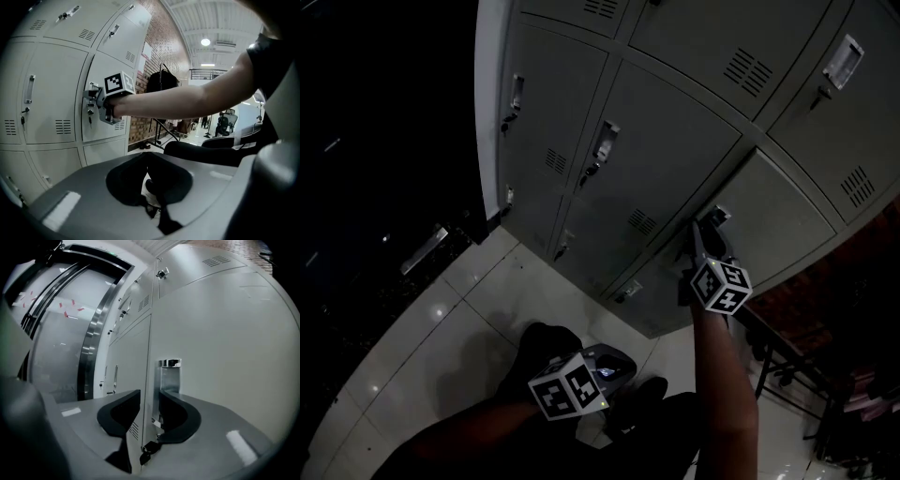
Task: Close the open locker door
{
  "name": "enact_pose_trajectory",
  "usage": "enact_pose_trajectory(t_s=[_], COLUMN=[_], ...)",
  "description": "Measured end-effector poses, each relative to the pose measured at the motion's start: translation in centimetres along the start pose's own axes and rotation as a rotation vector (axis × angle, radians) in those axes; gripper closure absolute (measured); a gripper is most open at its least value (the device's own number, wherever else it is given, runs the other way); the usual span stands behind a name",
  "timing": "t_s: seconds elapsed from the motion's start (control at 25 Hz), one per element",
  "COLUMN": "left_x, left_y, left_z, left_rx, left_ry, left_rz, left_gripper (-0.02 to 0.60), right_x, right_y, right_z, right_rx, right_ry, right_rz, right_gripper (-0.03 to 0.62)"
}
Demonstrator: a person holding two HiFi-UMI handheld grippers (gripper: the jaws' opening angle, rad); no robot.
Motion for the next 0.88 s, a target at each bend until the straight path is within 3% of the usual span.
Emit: enact_pose_trajectory(t_s=[0.12, 0.44, 0.88], left_x=[-0.1, -0.4, -0.6], left_y=[0.0, 0.1, 0.3], left_z=[0.1, 0.1, 0.3], left_rx=[-0.003, -0.006, -0.003], left_ry=[-0.001, -0.003, -0.004], left_rz=[-0.007, -0.012, -0.015], left_gripper=[0.569, 0.569, 0.569], right_x=[0.9, 2.1, 0.5], right_y=[-0.1, 0.5, -0.1], right_z=[-0.1, -0.1, 0.0], right_rx=[-0.003, -0.002, -0.023], right_ry=[0.014, 0.122, 0.123], right_rz=[-0.002, 0.019, 0.002], right_gripper=[0.447, 0.43, 0.419])
Point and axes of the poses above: the fingertips, and each gripper's own axes: x forward along the fingers, z to its left, y out of its underside, the point moved 6 cm from there along -x, backward along the fingers, and after that the axes turned 11 degrees about y, right-handed, at the moved point
